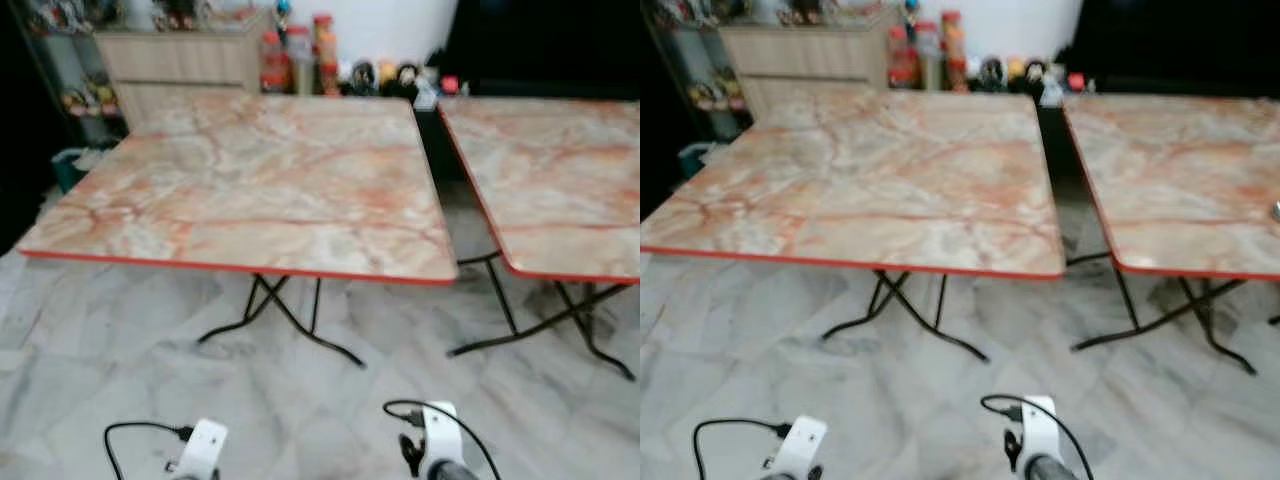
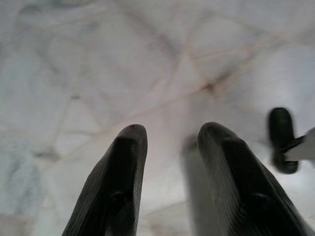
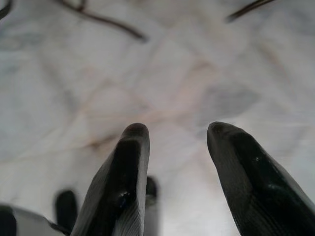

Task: Setting the table

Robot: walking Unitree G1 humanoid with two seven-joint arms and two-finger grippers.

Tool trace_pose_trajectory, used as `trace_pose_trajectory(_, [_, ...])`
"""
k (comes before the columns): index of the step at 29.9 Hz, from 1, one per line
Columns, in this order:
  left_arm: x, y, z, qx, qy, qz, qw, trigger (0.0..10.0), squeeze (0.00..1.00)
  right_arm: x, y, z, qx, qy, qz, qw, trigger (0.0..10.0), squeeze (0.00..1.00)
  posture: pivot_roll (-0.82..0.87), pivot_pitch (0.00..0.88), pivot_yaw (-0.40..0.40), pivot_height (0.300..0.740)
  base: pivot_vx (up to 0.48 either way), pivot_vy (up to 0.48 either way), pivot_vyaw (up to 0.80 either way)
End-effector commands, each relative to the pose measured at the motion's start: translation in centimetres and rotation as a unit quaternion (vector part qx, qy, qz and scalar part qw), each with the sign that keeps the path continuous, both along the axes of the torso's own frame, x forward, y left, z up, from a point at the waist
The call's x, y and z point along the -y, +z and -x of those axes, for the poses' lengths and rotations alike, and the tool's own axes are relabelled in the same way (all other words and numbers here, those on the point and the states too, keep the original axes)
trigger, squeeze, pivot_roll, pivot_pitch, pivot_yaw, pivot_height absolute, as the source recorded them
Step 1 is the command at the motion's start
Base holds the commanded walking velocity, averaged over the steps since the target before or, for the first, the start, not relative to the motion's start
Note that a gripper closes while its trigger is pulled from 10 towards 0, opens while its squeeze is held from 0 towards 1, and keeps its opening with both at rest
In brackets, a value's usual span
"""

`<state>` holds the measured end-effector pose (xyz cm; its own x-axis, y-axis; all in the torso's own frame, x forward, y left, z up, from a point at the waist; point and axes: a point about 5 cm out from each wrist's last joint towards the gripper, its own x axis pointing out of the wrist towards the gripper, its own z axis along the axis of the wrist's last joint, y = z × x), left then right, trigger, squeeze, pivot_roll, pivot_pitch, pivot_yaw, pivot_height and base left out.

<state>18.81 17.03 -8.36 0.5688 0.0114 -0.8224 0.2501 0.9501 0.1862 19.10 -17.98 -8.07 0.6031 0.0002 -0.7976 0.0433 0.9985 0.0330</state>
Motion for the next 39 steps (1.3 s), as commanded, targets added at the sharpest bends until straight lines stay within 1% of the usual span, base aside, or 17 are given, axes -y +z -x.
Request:
trace_pose_trajectory(1, [-1.18,-0.08,0.36,-0.008,0.007,-0.015,1.0,10.0,0.0,-0.84,0.07,-0.28,0.005,0.0,-0.012,1.0,10.0,0.0,0.02,0.0,-0.031,0.74,0.0,-0.472,0.0])
trace_pose_trajectory(10, [-1.05,-0.28,0.74,-0.012,0.015,-0.013,1.0,10.0,0.0,-0.64,0.05,-0.21,0.003,0.002,-0.01,1.0,10.0,0.0,0.02,0.0,-0.041,0.74,0.0,-0.474,0.0])
trace_pose_trajectory(14, [-0.98,-0.37,0.94,-0.014,0.015,-0.012,1.0,10.0,0.0,-0.66,0.21,-0.5,0.01,0.003,-0.011,1.0,10.0,0.0,0.01,0.0,-0.04,0.74,0.0,-0.474,0.0])
trace_pose_trajectory(22, [-0.84,-0.26,0.67,-0.009,0.016,-0.009,1.0,10.0,0.0,-0.54,0.13,-0.31,0.009,-0.001,-0.014,1.0,10.0,0.0,0.0,0.0,-0.041,0.74,0.0,-0.472,0.0])
trace_pose_trajectory(37, [-0.75,-0.33,0.84,-0.008,0.014,-0.007,1.0,10.0,0.0,-0.41,0.05,-0.1,0.008,-0.001,-0.011,1.0,10.0,0.0,0.0,0.0,-0.045,0.74,0.0,-0.456,0.0])
trace_pose_trajectory(38, [-0.7,-0.3,0.78,-0.005,0.014,-0.006,1.0,10.0,0.0,-0.4,0.05,-0.11,0.008,-0.001,-0.011,1.0,10.0,0.0,0.0,0.0,-0.045,0.74,0.0,0.0,0.0])
trace_pose_trajectory(39, [-0.49,-0.19,0.59,0.004,0.016,0.006,1.0,10.0,0.0,-0.38,0.07,-0.14,0.008,0.0,-0.011,1.0,10.0,0.0,0.0,0.0,-0.048,0.74,0.0,0.0,0.0])
